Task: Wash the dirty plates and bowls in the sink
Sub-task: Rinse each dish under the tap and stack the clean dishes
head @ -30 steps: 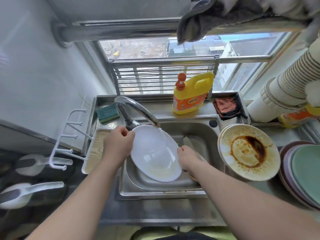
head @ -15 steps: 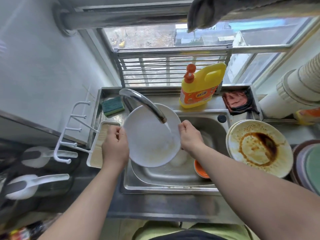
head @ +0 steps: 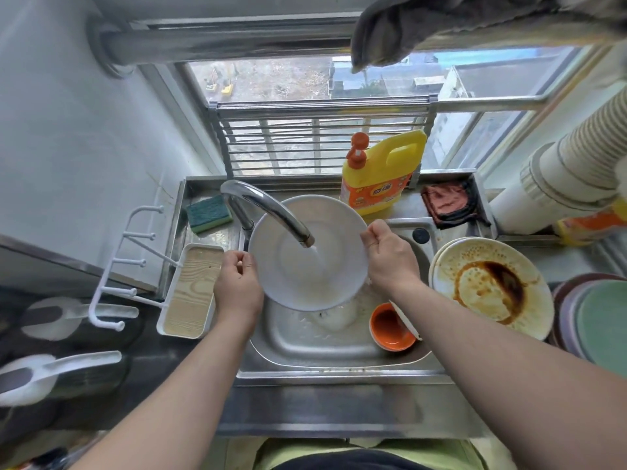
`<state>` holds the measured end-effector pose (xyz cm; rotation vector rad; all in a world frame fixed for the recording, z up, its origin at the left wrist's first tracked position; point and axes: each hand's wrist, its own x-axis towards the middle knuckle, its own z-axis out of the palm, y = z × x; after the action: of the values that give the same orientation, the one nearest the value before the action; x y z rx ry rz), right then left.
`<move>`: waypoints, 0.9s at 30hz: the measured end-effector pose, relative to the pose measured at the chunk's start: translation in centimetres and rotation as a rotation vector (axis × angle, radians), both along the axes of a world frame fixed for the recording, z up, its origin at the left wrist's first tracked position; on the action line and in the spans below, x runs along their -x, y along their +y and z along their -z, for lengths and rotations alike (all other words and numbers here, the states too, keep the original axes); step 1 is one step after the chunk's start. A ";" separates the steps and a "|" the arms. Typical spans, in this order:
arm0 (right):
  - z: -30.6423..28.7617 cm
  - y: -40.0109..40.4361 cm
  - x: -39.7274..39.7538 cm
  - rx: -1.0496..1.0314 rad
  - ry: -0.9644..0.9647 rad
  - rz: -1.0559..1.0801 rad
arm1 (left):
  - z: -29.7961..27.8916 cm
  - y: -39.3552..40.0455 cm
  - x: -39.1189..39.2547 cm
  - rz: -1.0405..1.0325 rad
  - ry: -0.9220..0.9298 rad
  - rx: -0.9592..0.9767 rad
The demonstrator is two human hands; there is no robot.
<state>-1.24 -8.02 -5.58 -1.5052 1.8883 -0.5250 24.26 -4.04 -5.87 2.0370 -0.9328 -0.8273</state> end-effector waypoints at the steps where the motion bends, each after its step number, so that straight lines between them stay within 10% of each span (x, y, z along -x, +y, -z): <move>1: -0.3 0.1 0.2 0.024 0.017 -0.010 | 0.2 -0.1 0.2 -0.007 0.023 0.000; 18: -3.7 2.8 6.1 0.227 0.149 0.009 | 1.6 -1.3 7.4 -0.048 0.548 -0.081; 27: -3.7 4.6 8.3 0.141 0.160 0.085 | 1.7 -1.2 9.2 0.020 0.503 -0.053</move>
<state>-9.55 -3.45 -1.93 -1.6036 2.0836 -0.6034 15.05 -5.26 -7.52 1.7373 -0.6493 -1.3075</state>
